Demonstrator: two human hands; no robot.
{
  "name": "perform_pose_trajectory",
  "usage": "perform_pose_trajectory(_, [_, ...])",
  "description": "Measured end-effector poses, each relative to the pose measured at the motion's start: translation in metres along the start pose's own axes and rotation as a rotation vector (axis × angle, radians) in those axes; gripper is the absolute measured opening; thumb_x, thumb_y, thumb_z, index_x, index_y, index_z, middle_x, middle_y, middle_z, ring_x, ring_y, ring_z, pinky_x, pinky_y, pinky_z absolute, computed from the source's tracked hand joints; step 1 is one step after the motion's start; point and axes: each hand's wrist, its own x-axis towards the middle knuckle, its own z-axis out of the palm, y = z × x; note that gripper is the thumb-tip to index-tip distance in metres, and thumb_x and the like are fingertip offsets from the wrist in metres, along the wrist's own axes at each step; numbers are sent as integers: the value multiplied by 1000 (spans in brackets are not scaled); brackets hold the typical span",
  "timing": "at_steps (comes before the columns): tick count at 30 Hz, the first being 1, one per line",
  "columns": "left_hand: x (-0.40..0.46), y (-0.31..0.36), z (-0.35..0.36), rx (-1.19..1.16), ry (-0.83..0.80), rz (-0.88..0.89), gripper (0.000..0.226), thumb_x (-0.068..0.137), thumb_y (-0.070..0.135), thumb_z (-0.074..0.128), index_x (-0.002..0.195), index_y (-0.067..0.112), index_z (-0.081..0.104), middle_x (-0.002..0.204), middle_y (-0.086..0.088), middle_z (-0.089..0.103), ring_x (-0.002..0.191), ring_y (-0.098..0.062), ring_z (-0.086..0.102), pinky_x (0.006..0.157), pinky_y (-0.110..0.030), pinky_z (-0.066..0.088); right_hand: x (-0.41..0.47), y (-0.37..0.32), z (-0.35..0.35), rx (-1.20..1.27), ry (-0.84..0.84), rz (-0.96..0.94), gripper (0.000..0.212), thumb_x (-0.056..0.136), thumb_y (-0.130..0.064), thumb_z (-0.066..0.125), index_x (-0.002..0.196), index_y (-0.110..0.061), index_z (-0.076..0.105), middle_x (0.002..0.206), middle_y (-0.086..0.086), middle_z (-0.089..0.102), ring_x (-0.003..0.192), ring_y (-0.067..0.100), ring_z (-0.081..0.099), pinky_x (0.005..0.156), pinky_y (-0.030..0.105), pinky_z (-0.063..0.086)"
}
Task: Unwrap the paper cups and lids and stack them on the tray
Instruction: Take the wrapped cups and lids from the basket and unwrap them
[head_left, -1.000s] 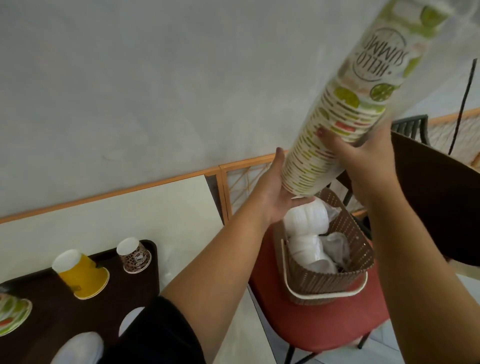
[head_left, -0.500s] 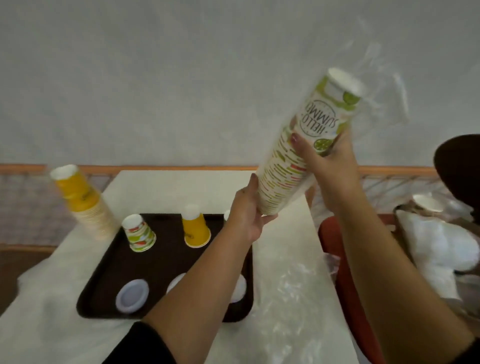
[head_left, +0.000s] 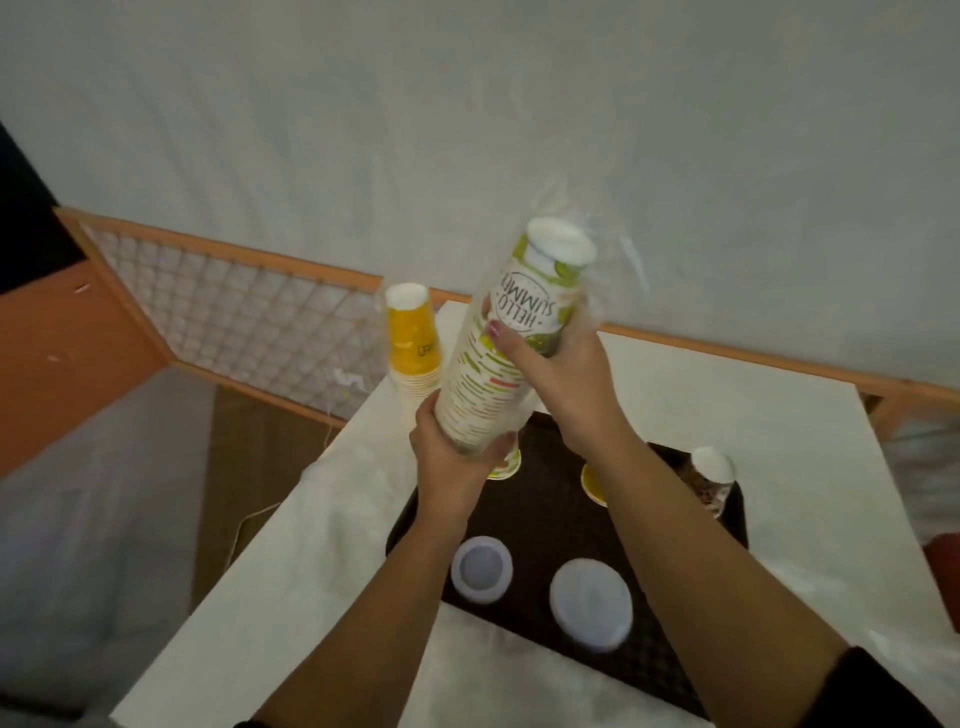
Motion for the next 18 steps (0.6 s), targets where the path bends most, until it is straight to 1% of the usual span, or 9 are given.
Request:
perform_pose_trajectory(1, [10,-10,-11,23,28,-14,91,55,30,89,130,24,39,126,-3,50,114,-20,52,87,-38,52,3,7,14,-4,-20,5,33,78,-21,76,99,-38,57,107,-8,68,100,5,65,87,33,53])
perform_pose_trajectory(2, [18,-19,-23,57,46,-24,88,54,31,89,128,24,41,124,-3,52,113,-21,53,88,-39,51,6,15,28,-8,-40,20,32,78,-21,76,99,-38,58,109,-6,68,101,6,65,88,33,53])
perform_pose_trajectory(5, [48,-46,-51,150,63,-42,84,52,37,88,123,22,46,117,-1,57,108,-20,57,86,-39,51,15,41,71,-3,-79,90,37,78,-23,76,112,-25,61,113,-5,67,103,7,64,88,30,53])
perform_pose_trajectory(7, [64,-59,-63,195,58,-61,76,57,30,88,121,17,49,112,2,59,101,-17,59,79,-33,49,22,57,93,-25,-94,117,41,79,-28,75,117,-20,61,112,-6,67,103,8,64,89,27,52])
perform_pose_trajectory(9, [77,-71,-70,257,37,-72,71,62,24,87,121,13,49,105,6,56,94,-13,55,76,-27,42,28,72,111,-51,-106,135,46,78,-31,75,119,-19,59,111,-9,66,103,8,64,88,24,52])
perform_pose_trajectory(12, [90,-92,-76,311,-21,-108,72,64,24,86,123,13,46,100,8,52,92,-13,53,75,-24,40,35,94,130,-83,-95,119,57,76,-35,76,124,-16,52,111,-18,59,105,7,62,91,28,51])
perform_pose_trajectory(14, [95,-104,-77,283,-48,-148,72,65,22,86,123,13,46,101,6,54,93,-16,55,76,-26,41,37,104,136,-151,-103,119,53,78,-33,75,122,-21,48,107,-23,56,102,5,59,88,24,49])
perform_pose_trajectory(16, [98,-111,-74,254,-49,-167,73,62,23,87,122,14,47,102,5,56,92,-14,54,78,-27,44,38,110,139,-199,-100,101,50,78,-31,75,117,-32,42,108,-17,58,101,6,59,86,25,49])
perform_pose_trajectory(18, [104,-116,-72,175,-34,-171,77,55,28,87,120,19,49,98,12,58,94,-14,58,82,-32,50,38,113,144,-222,-89,59,56,75,-33,74,119,-35,40,114,-13,55,106,8,56,89,25,47])
